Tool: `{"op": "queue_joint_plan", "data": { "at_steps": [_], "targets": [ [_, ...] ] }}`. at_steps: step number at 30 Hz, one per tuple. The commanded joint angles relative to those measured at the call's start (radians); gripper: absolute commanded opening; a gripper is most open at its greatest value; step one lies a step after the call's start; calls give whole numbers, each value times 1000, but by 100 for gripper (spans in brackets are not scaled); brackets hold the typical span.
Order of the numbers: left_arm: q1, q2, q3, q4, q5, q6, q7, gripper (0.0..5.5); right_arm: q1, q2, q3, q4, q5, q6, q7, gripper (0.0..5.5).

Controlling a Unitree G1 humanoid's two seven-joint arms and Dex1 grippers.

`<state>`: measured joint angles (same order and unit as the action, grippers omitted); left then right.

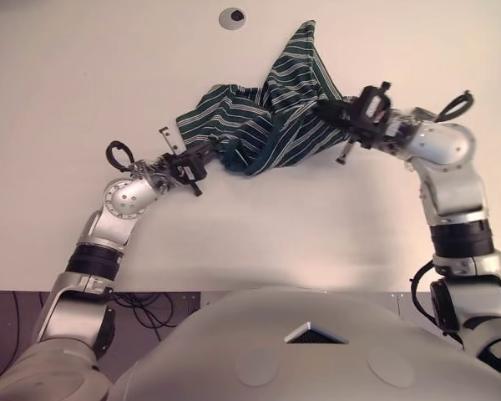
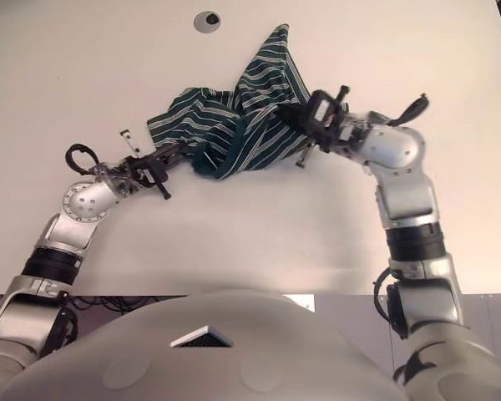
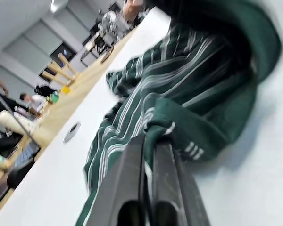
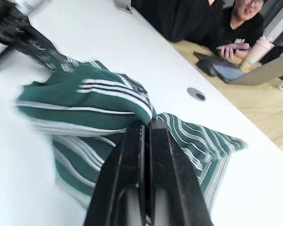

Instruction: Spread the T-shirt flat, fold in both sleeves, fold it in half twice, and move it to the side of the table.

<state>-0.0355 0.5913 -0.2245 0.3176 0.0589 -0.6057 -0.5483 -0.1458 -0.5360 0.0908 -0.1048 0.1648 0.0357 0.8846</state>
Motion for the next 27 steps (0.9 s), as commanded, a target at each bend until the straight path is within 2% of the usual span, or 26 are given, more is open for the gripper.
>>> {"op": "queue_joint_plan", "data": {
  "at_steps": [1, 8, 17, 21, 27],
  "targets": [
    [39, 37, 68, -87, -175, 39, -106, 0, 36, -69, -104, -80, 105, 16, 38, 2],
    [32, 140, 211, -253, -424, 180, -283, 0, 16, -69, -234, -90, 225, 33, 10, 2],
    [83, 245, 371, -505, -690, 409, -469, 0, -11, -81, -308, -146, 365, 102, -2, 2],
    [-65, 247, 429, -555, -715, 623, -283, 0, -66, -81, -341, -171, 417, 144, -36, 2],
    [-395, 217, 357, -387, -575, 787, -155, 0, -328, -58, -312, -18, 355, 179, -153, 2]
  ]
}}
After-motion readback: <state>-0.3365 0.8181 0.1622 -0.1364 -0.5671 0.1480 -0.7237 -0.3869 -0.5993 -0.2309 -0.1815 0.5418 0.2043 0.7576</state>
